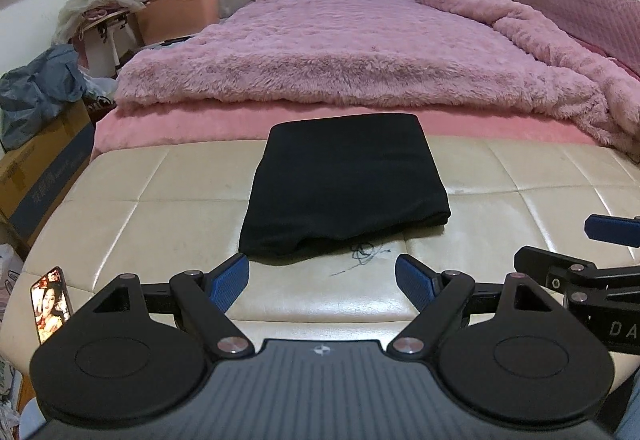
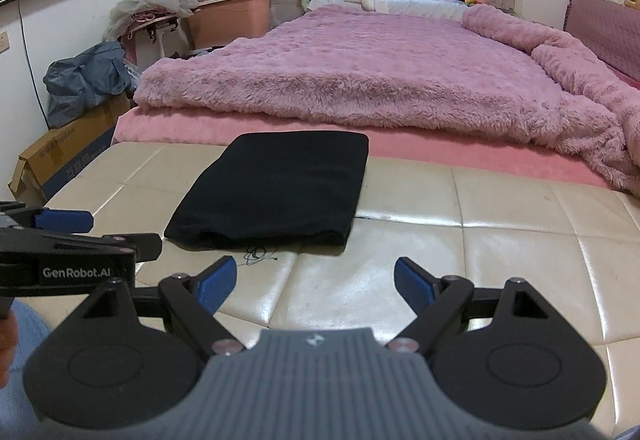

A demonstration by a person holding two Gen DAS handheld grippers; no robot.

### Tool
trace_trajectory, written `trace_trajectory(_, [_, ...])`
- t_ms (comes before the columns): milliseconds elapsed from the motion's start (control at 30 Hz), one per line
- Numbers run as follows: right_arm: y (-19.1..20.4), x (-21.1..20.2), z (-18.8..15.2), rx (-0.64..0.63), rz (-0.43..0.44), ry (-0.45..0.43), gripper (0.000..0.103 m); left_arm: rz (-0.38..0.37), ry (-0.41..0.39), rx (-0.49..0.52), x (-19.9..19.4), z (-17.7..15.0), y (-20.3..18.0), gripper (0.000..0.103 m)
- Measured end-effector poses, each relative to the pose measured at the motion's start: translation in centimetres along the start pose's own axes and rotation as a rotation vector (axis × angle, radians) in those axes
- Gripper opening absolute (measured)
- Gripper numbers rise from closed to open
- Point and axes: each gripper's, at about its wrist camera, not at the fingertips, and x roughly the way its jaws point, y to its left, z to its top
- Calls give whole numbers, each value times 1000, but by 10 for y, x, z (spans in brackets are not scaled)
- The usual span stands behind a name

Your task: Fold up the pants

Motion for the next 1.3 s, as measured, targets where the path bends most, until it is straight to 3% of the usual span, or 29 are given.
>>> trace_trajectory(1300, [1,-8,3,1,3,-12,82,-3,-14,7,-6,2,-2,97])
